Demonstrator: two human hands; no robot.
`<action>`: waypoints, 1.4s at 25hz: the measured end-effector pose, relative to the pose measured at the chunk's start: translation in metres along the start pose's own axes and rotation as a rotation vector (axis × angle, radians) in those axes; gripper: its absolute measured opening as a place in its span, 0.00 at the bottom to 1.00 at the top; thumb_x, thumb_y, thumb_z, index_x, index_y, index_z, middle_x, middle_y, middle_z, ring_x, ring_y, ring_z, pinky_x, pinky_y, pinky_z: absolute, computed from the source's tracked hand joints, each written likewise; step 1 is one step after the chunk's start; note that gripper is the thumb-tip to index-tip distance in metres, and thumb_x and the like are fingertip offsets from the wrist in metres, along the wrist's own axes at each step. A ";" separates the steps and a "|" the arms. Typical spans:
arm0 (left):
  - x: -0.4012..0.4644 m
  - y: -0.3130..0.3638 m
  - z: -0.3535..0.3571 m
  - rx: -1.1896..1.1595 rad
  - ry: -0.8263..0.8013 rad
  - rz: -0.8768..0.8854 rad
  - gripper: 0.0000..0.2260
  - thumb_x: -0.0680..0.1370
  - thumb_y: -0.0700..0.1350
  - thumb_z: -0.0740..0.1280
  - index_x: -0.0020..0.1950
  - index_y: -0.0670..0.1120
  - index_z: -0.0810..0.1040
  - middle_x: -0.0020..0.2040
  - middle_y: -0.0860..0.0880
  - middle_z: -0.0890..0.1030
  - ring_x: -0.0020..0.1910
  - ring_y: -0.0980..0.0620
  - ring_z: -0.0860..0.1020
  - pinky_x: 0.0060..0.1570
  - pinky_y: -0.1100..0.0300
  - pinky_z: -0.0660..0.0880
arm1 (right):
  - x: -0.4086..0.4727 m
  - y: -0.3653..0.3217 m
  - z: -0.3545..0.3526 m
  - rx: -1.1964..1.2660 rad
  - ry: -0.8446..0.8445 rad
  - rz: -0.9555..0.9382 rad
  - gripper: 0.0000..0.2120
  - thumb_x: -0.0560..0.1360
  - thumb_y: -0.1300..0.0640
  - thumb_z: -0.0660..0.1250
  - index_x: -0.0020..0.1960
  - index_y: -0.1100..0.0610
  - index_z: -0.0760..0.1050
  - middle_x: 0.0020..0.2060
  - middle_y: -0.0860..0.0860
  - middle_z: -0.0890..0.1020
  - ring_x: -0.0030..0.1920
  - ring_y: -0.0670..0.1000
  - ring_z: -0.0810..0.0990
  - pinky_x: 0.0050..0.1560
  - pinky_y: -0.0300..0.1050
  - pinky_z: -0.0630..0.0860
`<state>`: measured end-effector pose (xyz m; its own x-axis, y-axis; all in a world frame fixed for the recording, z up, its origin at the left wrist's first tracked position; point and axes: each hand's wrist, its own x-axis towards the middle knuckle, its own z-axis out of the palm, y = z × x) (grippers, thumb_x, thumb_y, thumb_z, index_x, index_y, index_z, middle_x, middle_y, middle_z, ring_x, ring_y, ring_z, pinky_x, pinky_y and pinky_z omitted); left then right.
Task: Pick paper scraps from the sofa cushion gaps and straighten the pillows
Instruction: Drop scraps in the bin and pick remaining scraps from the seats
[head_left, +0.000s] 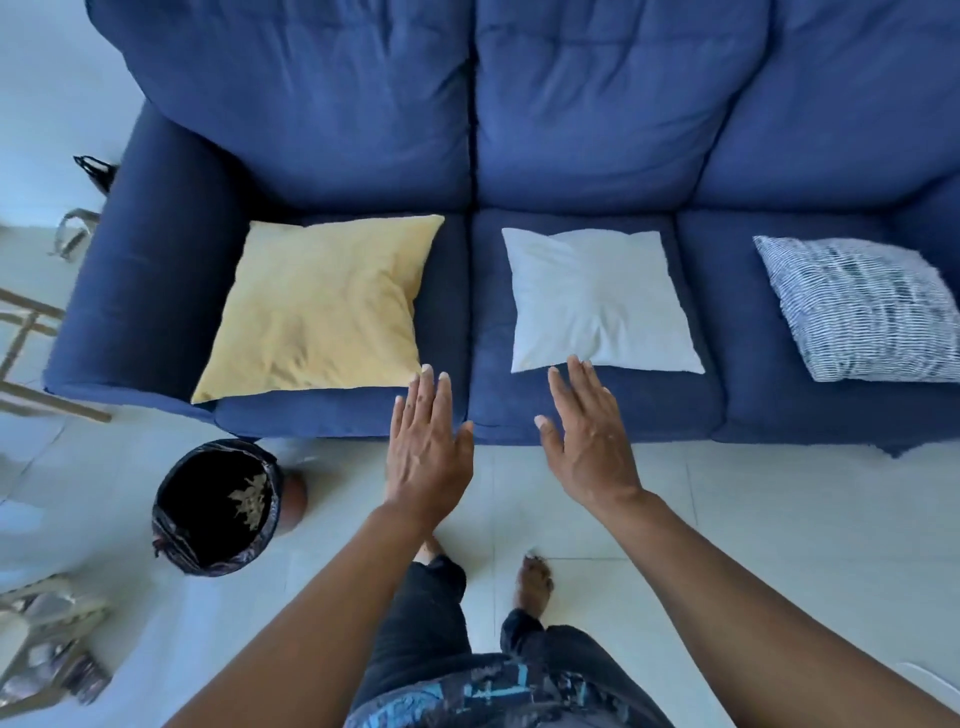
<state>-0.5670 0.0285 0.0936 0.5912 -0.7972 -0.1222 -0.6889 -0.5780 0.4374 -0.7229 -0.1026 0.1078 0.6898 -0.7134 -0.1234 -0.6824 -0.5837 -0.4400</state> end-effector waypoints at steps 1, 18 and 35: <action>0.005 0.004 0.004 0.014 -0.004 0.010 0.28 0.83 0.50 0.58 0.81 0.43 0.53 0.82 0.44 0.50 0.81 0.47 0.49 0.79 0.50 0.46 | 0.000 0.007 0.002 0.001 -0.004 0.010 0.27 0.83 0.53 0.60 0.79 0.58 0.59 0.80 0.58 0.55 0.81 0.57 0.51 0.78 0.60 0.56; 0.117 -0.176 0.248 0.155 -0.134 0.004 0.29 0.80 0.45 0.60 0.80 0.40 0.56 0.81 0.37 0.53 0.80 0.39 0.51 0.78 0.42 0.50 | 0.139 0.112 0.297 -0.283 -0.253 -0.053 0.33 0.79 0.51 0.64 0.79 0.59 0.56 0.80 0.63 0.51 0.81 0.62 0.50 0.78 0.66 0.53; 0.065 -0.239 0.356 0.002 0.475 -0.029 0.19 0.79 0.44 0.62 0.70 0.42 0.73 0.67 0.42 0.74 0.63 0.42 0.73 0.61 0.48 0.70 | 0.180 0.137 0.385 -0.396 0.058 -0.404 0.29 0.84 0.40 0.47 0.79 0.55 0.59 0.79 0.58 0.59 0.80 0.58 0.56 0.78 0.66 0.51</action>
<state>-0.5128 0.0532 -0.3358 0.7365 -0.6127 0.2868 -0.6696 -0.5999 0.4379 -0.5988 -0.1617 -0.3168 0.9080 -0.4171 0.0395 -0.4136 -0.9075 -0.0735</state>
